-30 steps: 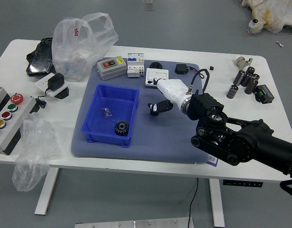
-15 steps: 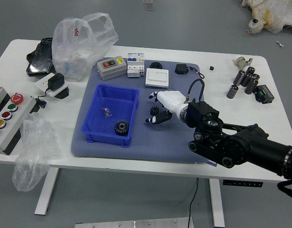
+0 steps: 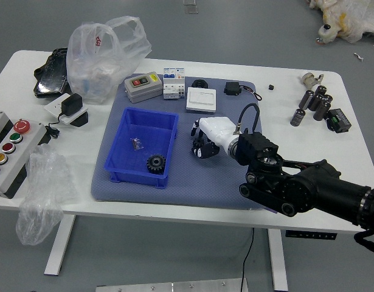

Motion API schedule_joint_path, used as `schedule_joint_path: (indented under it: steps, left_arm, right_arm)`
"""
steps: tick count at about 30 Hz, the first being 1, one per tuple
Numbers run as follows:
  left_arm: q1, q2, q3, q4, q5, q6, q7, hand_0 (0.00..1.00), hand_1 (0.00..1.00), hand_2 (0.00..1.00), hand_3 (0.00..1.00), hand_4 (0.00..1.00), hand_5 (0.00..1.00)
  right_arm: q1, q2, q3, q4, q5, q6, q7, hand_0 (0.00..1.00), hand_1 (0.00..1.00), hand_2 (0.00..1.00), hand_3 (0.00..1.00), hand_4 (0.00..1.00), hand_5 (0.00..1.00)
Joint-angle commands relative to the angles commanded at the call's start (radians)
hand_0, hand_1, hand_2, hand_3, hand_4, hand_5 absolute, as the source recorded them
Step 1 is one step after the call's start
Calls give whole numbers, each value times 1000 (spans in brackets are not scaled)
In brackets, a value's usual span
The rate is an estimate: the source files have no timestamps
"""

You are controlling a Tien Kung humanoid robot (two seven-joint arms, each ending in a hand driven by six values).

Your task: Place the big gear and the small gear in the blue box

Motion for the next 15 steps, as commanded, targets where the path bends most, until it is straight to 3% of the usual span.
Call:
schedule_joint_path:
  steps: [15]
  left_arm:
    - [2,-2,4,0,-8,1,-5,659,617,602,754,745,655]
  right_arm:
    - [13,-24,28,13,-21,-4,-1,278,420,494,630,359,110]
